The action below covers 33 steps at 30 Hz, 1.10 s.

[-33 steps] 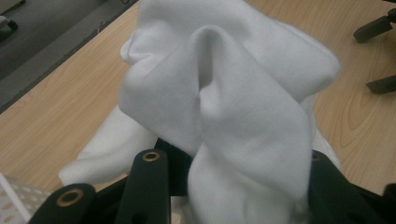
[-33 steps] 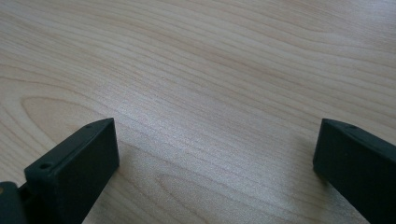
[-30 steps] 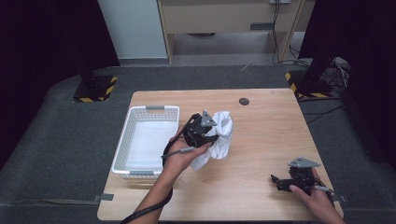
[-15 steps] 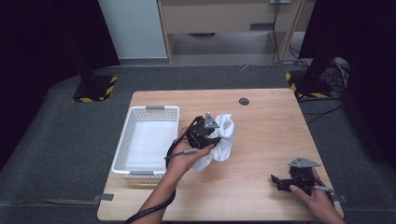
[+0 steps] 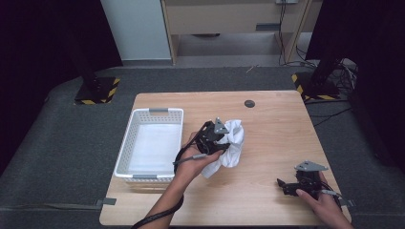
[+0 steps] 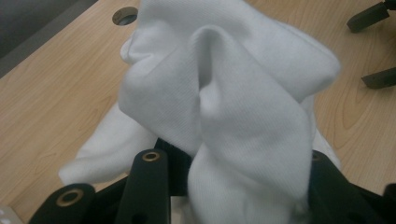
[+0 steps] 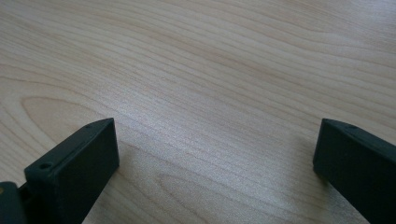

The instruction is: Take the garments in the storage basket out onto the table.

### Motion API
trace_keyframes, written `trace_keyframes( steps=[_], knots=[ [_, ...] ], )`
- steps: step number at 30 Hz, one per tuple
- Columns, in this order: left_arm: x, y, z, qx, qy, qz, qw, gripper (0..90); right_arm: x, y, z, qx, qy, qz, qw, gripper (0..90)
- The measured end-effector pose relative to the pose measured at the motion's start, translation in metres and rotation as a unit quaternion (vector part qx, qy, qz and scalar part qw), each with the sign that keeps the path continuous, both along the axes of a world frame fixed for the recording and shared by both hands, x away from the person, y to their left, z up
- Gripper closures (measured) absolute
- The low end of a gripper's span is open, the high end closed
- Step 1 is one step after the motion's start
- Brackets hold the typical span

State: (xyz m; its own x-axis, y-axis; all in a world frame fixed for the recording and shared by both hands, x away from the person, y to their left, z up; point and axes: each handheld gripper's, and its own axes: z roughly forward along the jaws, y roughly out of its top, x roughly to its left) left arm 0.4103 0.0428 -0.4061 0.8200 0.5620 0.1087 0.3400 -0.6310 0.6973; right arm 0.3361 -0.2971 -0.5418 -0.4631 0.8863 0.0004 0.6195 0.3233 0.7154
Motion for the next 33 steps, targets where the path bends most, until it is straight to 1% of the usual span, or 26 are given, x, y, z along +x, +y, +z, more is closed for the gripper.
trace_keyframes(
  steps=[13, 22, 33],
  knots=[
    [0.002, -0.020, -0.009, 0.007, 0.005, -0.010, 0.9999, 62.2, 0.000, 0.000, 0.000, -0.001, 0.000, 0.001, 1.0000, 0.4],
    [0.009, -0.030, -0.016, 0.010, 0.012, -0.014, 0.9998, 62.2, 0.000, 0.000, 0.000, -0.001, 0.000, 0.001, 1.0000, 0.4],
    [0.013, -0.046, -0.025, 0.015, 0.018, -0.020, 0.9995, 62.2, 0.000, 0.000, 0.000, 0.000, 0.000, 0.002, 1.0000, 0.4]
  ],
)
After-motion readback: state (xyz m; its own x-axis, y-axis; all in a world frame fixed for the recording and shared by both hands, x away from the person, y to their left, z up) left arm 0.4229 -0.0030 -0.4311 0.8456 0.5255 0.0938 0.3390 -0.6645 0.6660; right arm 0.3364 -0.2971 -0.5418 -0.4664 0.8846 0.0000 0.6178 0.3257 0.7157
